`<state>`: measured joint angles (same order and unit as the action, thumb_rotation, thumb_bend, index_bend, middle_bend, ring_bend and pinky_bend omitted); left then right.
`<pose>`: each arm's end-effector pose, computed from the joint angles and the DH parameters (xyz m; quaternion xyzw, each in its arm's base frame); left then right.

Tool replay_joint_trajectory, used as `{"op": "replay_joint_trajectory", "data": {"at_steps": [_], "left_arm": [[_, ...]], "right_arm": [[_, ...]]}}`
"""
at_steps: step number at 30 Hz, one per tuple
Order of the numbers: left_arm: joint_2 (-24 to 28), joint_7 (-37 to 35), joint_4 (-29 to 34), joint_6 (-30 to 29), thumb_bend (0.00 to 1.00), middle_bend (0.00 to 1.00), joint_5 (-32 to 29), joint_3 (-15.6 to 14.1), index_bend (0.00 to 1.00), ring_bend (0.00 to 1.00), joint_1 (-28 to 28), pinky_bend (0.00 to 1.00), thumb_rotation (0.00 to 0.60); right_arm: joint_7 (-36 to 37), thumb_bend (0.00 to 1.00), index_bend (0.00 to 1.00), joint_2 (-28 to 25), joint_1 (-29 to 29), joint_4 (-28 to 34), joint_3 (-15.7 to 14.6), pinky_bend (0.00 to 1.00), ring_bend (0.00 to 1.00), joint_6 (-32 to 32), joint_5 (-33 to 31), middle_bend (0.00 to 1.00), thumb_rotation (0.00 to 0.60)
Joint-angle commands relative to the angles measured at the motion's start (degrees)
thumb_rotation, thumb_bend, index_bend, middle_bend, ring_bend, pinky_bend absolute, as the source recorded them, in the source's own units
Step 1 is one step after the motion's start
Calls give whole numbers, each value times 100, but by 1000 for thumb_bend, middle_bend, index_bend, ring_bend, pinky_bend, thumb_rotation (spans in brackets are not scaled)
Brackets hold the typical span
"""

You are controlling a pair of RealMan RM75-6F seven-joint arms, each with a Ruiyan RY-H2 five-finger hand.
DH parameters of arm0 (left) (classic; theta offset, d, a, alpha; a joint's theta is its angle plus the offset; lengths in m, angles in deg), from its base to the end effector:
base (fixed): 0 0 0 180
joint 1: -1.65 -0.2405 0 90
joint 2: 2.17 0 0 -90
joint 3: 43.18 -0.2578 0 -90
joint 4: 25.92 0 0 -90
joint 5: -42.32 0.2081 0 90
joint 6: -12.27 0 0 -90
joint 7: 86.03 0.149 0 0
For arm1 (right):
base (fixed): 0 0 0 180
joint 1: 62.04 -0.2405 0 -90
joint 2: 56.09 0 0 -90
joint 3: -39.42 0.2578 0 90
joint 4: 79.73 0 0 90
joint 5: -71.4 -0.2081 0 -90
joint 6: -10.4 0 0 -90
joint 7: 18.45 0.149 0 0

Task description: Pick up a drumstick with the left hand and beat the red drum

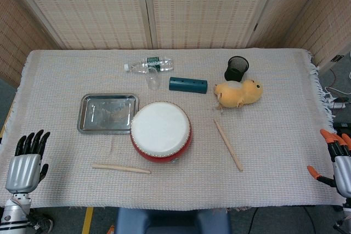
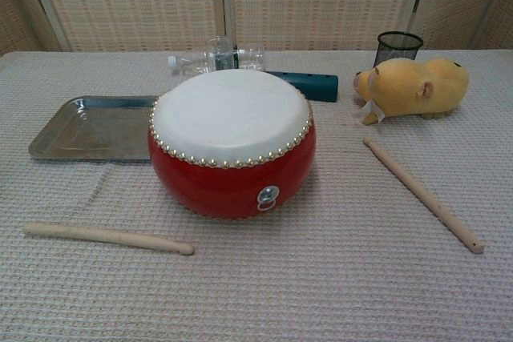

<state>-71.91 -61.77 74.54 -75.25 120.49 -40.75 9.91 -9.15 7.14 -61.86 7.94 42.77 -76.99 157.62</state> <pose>-0.2808 0.1971 0.1295 -0.6040 -0.3458 -0.3239 0.6408 -0.3397 -0.1597 0.1817 0.5531 -0.4146 0.4000 0.6018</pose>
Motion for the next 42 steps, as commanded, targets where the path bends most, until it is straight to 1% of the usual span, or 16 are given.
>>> {"op": "replay_joint_trajectory", "data": {"at_steps": [1, 9, 12, 15, 19, 21, 23, 26, 31, 35, 38, 42], "left_arm": [[-42, 26, -34, -22, 285, 41, -9, 42, 97, 0, -3, 16, 600], [-114, -6, -101, -74, 286, 59, 13, 90, 124, 2, -56, 21, 600], [-136, -102, -152, -97, 287, 78, 88, 97, 152, 19, -69, 24, 600], [-147, -362, -185, -42, 291, 115, 253, 69, 216, 56, -43, 35, 600], [-138, -495, -191, 15, 319, 144, 315, 50, 289, 83, -22, 48, 600], [-112, -809, -143, 235, 356, 161, 439, -6, 341, 96, 71, 61, 600], [-126, -1074, -97, 657, 379, 173, 634, -116, 375, 106, 277, 76, 600], [-276, -1148, -102, 1195, 382, 183, 687, -162, 399, 116, 563, 83, 600], [-573, -1015, -114, 1784, 373, 182, 610, -187, 400, 116, 877, 79, 600], [-889, -831, -240, 2246, 354, 181, 365, -161, 398, 104, 1115, 73, 600], [-1127, -510, -357, 2444, 342, 176, 160, -137, 396, 89, 1236, 63, 600], [-1381, -53, -442, 2552, 336, 161, -158, -130, 392, 67, 1301, 57, 600]], "right_arm": [[7, 194, 0, -4, -62, 16, 24, 13, 0, 97, -43, 101, 600], [99, 195, 0, -35, -97, 58, 33, 13, 0, 112, -18, 102, 600], [132, 194, 0, -58, -78, 62, 36, 13, 0, 48, 8, 102, 600], [159, 194, 0, -86, -63, 80, 36, 13, 0, -30, 67, 101, 600], [173, 194, 0, -100, -61, 86, 33, 13, 0, -48, 89, 101, 600], [188, 194, 0, -127, -68, 94, 36, 13, 0, -81, 136, 101, 600], [217, 194, 0, -150, -81, 104, 33, 13, 0, -108, 197, 101, 600], [271, 194, 0, -164, -87, 99, 21, 13, 0, -113, 225, 101, 600], [329, 194, 0, -176, -68, 85, 3, 13, 0, -134, 226, 101, 600], [368, 194, 0, -183, -35, 68, -8, 13, 0, -171, 211, 101, 600], [386, 194, 0, -187, -16, 63, -15, 13, 0, -190, 201, 101, 600], [401, 194, 0, -198, 10, 63, -21, 13, 0, -215, 185, 102, 600]]}}
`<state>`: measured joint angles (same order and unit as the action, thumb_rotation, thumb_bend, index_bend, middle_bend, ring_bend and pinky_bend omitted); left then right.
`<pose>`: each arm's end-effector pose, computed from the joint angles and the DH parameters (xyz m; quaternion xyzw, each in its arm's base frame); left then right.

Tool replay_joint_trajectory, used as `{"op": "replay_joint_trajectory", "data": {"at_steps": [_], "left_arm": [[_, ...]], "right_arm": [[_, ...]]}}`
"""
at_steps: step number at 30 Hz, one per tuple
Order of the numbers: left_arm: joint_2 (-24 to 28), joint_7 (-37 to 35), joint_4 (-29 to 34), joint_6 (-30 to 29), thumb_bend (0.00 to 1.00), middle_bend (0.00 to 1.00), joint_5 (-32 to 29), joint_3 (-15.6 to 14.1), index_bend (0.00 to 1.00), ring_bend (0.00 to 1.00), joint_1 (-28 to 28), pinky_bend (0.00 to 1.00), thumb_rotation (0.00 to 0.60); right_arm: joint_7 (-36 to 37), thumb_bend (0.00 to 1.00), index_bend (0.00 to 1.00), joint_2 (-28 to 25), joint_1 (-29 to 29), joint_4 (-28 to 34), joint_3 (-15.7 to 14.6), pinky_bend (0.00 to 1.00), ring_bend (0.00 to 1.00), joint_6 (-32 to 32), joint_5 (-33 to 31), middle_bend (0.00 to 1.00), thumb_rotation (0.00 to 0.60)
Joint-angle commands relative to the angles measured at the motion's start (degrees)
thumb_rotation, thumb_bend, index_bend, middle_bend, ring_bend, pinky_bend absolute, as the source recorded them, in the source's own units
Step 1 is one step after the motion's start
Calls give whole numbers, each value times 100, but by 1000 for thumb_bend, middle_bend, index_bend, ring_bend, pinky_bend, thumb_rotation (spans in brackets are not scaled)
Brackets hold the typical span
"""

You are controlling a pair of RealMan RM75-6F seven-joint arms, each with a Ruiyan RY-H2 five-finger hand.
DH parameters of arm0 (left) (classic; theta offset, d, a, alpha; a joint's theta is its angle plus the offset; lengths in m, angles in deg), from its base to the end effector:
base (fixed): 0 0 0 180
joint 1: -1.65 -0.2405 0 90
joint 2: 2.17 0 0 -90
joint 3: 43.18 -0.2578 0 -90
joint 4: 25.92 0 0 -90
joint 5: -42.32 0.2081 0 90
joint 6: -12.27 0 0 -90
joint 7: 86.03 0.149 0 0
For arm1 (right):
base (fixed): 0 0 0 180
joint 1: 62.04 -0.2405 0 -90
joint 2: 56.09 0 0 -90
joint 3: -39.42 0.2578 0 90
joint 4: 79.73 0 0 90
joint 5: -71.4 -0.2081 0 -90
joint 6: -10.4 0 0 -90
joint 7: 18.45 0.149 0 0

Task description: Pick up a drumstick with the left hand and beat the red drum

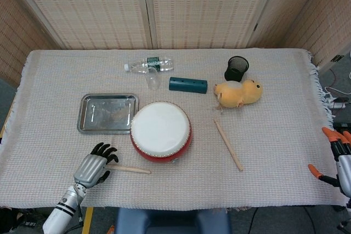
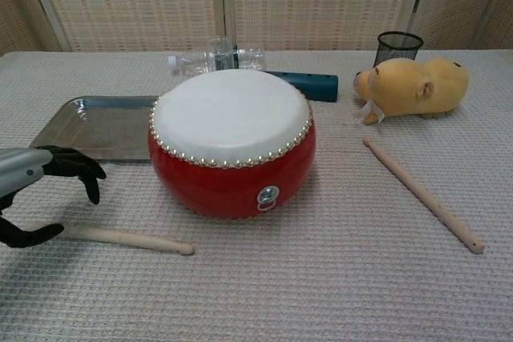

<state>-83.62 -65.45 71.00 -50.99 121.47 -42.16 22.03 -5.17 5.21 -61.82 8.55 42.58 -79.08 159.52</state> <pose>-0.2222 0.2272 0.0069 -0.7363 -0.4155 -0.3319 0.4185 -0.3329 -0.1589 0.1936 0.5501 -0.4109 0.4291 0.5869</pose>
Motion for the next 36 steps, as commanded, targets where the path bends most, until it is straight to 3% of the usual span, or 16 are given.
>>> {"op": "replay_joint_trajectory", "data": {"at_steps": [1, 17, 36], "left_arm": [[-257, 388, -94, 144, 329, 155, -338, 16, 387, 61, 98, 53, 600], [-1064, 711, -348, 60, 303, 150, -1025, 167, 437, 37, 224, 11, 600], [-1399, 625, -610, 88, 355, 167, -1282, 192, 509, 37, 365, 11, 600]], "right_arm": [[6, 194, 0, -6, 12, 3, -4, 13, 0, -7, -11, 102, 600], [84, 194, 0, 13, 39, -47, -31, 13, 0, 32, -53, 101, 600], [148, 194, 0, -13, 46, -52, -34, 13, 0, 91, -103, 101, 600]]}}
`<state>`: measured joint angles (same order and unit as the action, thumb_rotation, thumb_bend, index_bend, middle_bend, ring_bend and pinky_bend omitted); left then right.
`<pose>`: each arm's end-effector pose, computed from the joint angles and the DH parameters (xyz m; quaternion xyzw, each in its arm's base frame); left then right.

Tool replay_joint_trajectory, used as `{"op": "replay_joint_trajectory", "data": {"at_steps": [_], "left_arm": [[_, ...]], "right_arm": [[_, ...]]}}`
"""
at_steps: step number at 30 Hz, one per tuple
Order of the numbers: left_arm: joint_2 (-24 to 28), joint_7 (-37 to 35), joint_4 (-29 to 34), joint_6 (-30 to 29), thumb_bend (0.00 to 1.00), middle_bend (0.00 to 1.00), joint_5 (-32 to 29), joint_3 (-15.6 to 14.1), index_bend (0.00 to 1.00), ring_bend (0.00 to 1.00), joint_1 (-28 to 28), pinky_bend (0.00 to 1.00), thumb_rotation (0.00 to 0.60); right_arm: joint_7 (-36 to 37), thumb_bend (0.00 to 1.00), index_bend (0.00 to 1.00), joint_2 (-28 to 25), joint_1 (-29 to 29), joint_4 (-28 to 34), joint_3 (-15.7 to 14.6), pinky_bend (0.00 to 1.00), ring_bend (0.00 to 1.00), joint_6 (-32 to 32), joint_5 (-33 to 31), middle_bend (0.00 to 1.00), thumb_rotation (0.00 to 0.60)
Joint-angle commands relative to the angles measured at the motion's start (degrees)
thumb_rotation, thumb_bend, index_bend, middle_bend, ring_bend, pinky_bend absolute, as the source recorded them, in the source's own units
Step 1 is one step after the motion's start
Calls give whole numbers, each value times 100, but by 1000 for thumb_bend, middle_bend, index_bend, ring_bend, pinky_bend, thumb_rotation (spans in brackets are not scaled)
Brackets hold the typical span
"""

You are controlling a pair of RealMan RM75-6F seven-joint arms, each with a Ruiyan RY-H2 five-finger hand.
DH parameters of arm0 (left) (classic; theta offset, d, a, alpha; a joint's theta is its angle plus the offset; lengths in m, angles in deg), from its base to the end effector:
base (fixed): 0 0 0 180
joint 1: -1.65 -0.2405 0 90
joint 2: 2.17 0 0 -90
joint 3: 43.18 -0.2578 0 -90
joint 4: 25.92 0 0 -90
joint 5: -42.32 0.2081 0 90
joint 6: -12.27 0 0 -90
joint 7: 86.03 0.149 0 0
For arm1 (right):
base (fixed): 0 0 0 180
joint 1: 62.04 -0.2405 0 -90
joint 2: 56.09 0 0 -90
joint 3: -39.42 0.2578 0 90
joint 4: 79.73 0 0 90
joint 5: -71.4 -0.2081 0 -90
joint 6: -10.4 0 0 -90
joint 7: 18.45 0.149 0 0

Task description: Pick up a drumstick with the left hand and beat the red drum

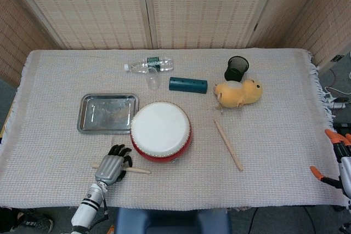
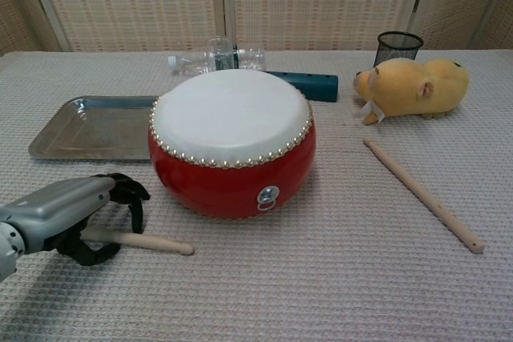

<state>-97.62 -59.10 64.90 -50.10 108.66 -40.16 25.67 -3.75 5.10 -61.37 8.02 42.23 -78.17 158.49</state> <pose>-0.2003 0.2375 -0.0586 -0.7114 -0.4713 -0.3163 0.4143 -0.3399 -0.1550 0.1938 0.5425 -0.4264 0.4216 0.5883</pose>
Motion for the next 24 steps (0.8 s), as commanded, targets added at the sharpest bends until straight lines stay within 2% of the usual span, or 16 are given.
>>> {"op": "replay_joint_trajectory", "data": {"at_steps": [1, 7, 13, 16, 19, 24], "left_arm": [[5, -23, 2, -10, 359, 168, 5, -14, 514, 37, 0, 11, 600], [50, -437, 139, -210, 361, 182, 104, -15, 540, 37, -134, 11, 600], [530, -1715, 651, -225, 360, 194, 221, 48, 552, 38, -373, 12, 600], [923, -2861, 952, -169, 360, 204, 328, 177, 558, 38, -520, 14, 600], [1317, -4319, 1130, 23, 359, 214, 444, 345, 568, 38, -636, 22, 600], [2046, -7048, 1194, 857, 359, 228, 618, 605, 568, 37, -653, 40, 600]], "right_arm": [[9, 194, 0, -6, 1, 4, 0, 13, 0, -1, 1, 101, 600], [19, 194, 0, -24, -1, 25, -7, 13, 0, 9, 14, 101, 600], [-5, 194, 0, -57, 5, 67, -7, 13, 0, -20, 42, 101, 600], [-22, 194, 0, -70, 8, 92, -12, 13, 0, -27, 53, 101, 600], [-37, 194, 0, -65, 3, 108, -15, 13, 0, -26, 67, 102, 600], [-87, 194, 0, -52, -16, 134, -18, 13, 0, -13, 90, 101, 600]]}}
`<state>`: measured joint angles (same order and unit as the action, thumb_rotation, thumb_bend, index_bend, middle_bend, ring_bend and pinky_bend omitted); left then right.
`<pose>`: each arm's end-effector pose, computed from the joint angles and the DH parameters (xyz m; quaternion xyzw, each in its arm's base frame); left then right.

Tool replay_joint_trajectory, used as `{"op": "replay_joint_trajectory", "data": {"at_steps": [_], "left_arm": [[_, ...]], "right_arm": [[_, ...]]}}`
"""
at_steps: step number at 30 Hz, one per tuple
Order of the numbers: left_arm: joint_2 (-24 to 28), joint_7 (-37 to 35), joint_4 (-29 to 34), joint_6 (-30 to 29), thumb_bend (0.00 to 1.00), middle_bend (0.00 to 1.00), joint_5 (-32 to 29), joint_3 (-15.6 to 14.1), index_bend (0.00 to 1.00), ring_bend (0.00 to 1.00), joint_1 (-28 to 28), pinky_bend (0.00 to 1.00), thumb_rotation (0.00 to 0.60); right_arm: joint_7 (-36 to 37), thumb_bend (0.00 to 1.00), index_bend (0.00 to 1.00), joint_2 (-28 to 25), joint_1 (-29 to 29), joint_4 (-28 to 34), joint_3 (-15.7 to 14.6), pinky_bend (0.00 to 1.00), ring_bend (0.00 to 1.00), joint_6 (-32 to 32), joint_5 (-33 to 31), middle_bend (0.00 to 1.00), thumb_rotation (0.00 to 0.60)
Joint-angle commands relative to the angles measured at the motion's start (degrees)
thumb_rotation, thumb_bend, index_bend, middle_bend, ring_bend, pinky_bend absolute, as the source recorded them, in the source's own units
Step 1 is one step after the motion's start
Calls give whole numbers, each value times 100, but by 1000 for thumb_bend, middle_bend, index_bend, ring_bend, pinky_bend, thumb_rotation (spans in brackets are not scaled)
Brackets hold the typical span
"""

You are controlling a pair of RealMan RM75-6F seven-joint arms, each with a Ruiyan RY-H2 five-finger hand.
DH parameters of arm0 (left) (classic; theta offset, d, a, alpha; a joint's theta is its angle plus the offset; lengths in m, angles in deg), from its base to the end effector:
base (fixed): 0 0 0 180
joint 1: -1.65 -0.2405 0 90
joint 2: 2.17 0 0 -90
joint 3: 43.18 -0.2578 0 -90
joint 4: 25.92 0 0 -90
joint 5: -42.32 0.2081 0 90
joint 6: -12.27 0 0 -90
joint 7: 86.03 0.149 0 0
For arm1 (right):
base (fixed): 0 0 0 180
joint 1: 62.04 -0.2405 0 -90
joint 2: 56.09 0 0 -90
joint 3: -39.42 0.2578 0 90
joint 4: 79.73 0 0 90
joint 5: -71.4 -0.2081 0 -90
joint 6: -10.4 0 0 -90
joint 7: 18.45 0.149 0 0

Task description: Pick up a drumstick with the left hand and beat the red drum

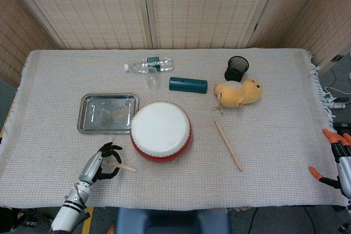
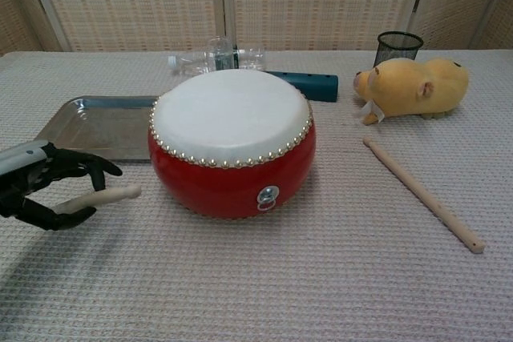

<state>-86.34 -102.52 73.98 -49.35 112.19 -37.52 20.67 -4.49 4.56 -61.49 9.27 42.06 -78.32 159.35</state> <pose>-0.2160 0.2335 -0.0013 -0.4801 -0.6896 -0.4579 0.2904 -0.3342 -0.1552 0.1933 0.5486 -0.4238 0.4238 0.5830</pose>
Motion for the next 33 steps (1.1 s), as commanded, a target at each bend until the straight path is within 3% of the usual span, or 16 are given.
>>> {"op": "replay_joint_trajectory", "data": {"at_steps": [1, 8, 15, 23, 33], "left_arm": [[1020, -3192, 260, 920, 359, 230, 335, 380, 568, 37, -150, 45, 600], [1386, -6889, -420, 1583, 360, 240, 1343, 434, 574, 37, -21, 61, 600], [1266, -9311, -1328, 1408, 359, 267, 2216, 23, 583, 63, 245, 87, 600], [1034, -10683, -2109, 960, 359, 304, 2545, -460, 585, 126, 496, 152, 600], [939, -11555, -2334, 534, 360, 345, 2292, -604, 584, 208, 585, 248, 600]], "right_arm": [[-24, 195, 0, 2, -5, 18, 0, 13, 0, 1, 7, 101, 600], [-141, 194, 0, -20, 9, 120, -2, 13, 0, -34, 16, 101, 600], [-246, 194, 0, -44, 36, 224, -13, 13, 0, -71, 19, 101, 600], [-313, 195, 0, -59, 34, 292, -14, 13, 0, -69, 26, 101, 600], [-324, 195, 0, -67, 25, 307, -6, 13, 0, -54, 14, 102, 600]]}}
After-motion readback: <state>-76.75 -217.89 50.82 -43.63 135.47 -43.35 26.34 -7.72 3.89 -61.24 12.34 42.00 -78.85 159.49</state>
